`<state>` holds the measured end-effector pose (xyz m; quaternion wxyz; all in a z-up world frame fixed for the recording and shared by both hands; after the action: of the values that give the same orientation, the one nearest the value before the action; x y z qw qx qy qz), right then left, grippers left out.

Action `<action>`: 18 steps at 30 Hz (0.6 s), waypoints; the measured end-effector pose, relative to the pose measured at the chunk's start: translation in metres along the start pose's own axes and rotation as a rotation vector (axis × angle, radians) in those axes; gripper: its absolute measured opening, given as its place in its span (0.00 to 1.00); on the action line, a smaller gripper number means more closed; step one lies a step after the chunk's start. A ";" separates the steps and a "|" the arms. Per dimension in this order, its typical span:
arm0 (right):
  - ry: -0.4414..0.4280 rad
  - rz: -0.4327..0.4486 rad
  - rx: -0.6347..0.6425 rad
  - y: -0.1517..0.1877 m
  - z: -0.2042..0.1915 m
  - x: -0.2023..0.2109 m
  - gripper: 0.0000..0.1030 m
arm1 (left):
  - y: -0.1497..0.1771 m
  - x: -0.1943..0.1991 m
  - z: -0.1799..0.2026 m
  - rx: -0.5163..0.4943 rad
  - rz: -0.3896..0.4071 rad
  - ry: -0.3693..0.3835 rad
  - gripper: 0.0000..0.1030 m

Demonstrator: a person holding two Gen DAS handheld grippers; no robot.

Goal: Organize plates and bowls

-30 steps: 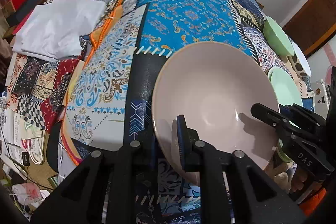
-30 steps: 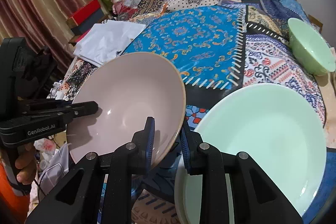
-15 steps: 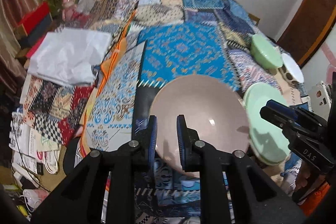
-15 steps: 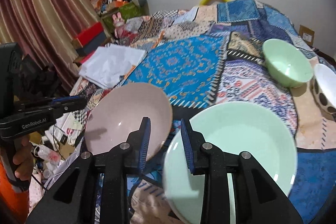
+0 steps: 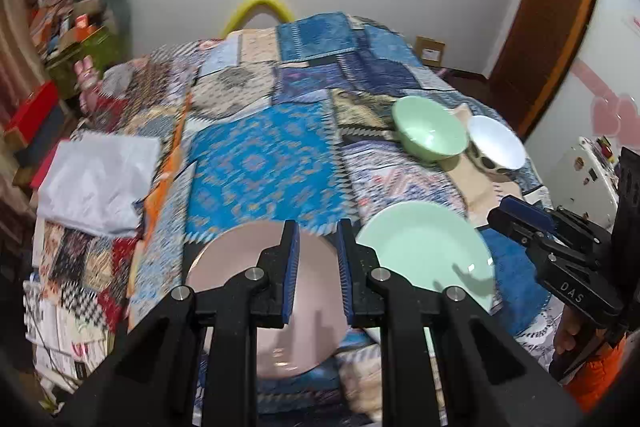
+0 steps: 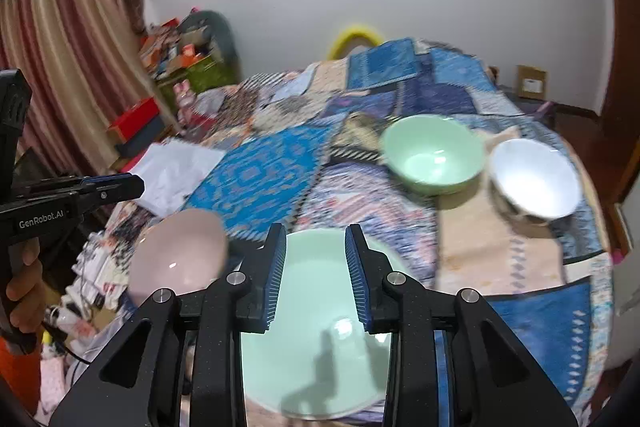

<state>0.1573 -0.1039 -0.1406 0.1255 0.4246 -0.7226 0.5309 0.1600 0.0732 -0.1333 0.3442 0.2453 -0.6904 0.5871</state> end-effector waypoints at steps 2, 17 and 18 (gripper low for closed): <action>0.020 0.024 -0.012 -0.007 0.014 0.006 0.30 | -0.011 -0.005 0.012 -0.021 0.003 0.006 0.17; 0.112 0.086 -0.073 -0.060 0.094 0.002 0.32 | -0.092 -0.091 0.074 -0.080 -0.044 0.069 0.17; 0.115 0.083 -0.076 -0.064 0.098 -0.002 0.32 | -0.095 -0.096 0.075 -0.081 -0.046 0.072 0.17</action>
<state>0.2326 -0.1937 -0.1396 0.1607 0.3580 -0.7508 0.5313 0.2785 -0.0244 -0.1513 0.3919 0.2259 -0.6950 0.5588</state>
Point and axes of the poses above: each gripper's, at about its wrist camera, not at the fingertips, and x roughly against the way its jaws point, z to its right, y to its underside, the point moved 5 cm from there along -x, roughly the way its jaws point, and after that the axes turned 15 degrees about -x, right-handed, at the moved point
